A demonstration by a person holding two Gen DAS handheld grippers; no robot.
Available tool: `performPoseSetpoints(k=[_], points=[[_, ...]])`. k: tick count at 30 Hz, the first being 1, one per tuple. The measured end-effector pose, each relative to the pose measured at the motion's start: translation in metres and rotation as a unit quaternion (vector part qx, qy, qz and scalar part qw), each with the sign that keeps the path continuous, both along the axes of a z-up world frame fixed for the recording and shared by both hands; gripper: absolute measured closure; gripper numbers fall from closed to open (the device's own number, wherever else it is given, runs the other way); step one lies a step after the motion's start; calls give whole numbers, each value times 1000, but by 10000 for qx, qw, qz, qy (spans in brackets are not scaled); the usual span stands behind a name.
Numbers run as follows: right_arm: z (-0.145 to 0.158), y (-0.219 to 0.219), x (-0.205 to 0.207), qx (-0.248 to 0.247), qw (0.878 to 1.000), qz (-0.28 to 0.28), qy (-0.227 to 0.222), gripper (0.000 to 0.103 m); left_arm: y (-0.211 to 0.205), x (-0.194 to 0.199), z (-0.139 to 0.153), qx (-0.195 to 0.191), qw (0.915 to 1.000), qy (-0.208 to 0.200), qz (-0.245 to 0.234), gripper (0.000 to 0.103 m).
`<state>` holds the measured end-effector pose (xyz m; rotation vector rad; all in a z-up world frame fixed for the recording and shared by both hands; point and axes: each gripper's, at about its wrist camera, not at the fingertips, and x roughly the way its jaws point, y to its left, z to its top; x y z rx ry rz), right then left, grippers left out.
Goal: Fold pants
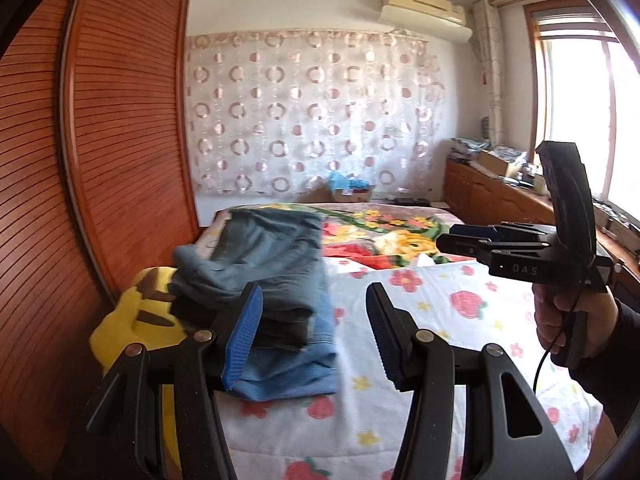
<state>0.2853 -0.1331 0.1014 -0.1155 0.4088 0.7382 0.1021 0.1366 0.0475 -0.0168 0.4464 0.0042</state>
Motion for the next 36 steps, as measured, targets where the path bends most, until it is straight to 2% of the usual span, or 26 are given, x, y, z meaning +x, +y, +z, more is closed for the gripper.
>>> performPoseSetpoints(k=[9, 14, 18, 19, 20, 21, 23, 24, 28, 34, 36], points=[[-9, -41, -60, 43, 9979, -647, -26, 62, -46, -1, -1, -84, 9987, -79, -497, 48], [-7, -54, -93, 42, 9944, -1057, -57, 62, -68, -3, 2, -49, 9980, -120, -623, 67], [1, -56, -124, 68, 9916, -1283, -131, 62, -82, -8, 6, -60, 9972, -112, -744, 69], [2, -57, -132, 70, 9909, -1332, -162, 62, -85, -9, 7, -50, 9970, -102, -760, 67], [4, -57, -139, 70, 9900, -1391, -205, 62, -89, -10, 9, -48, 9970, -79, -771, 54], [6, -58, -146, 77, 9892, -1443, -237, 62, -93, -12, 11, -60, 9969, -90, -780, 47], [8, -58, -161, 125, 9879, -1520, -285, 62, -99, -16, 15, -58, 9968, -119, -792, 28], [5, -61, -167, 150, 9873, -1551, -304, 62, -102, -18, 17, -71, 9965, -146, -823, 23], [1, -67, -190, 247, 9840, -1727, -357, 62, -112, -26, 25, -13, 9967, -270, -763, 21], [-2, -71, -213, 313, 9753, -2134, -481, 36, -123, -27, 31, 9, 9975, -276, -644, 21], [-4, -69, -220, 360, 9730, -2225, -502, 33, -125, -27, 32, -25, 9971, -244, -719, 21]])
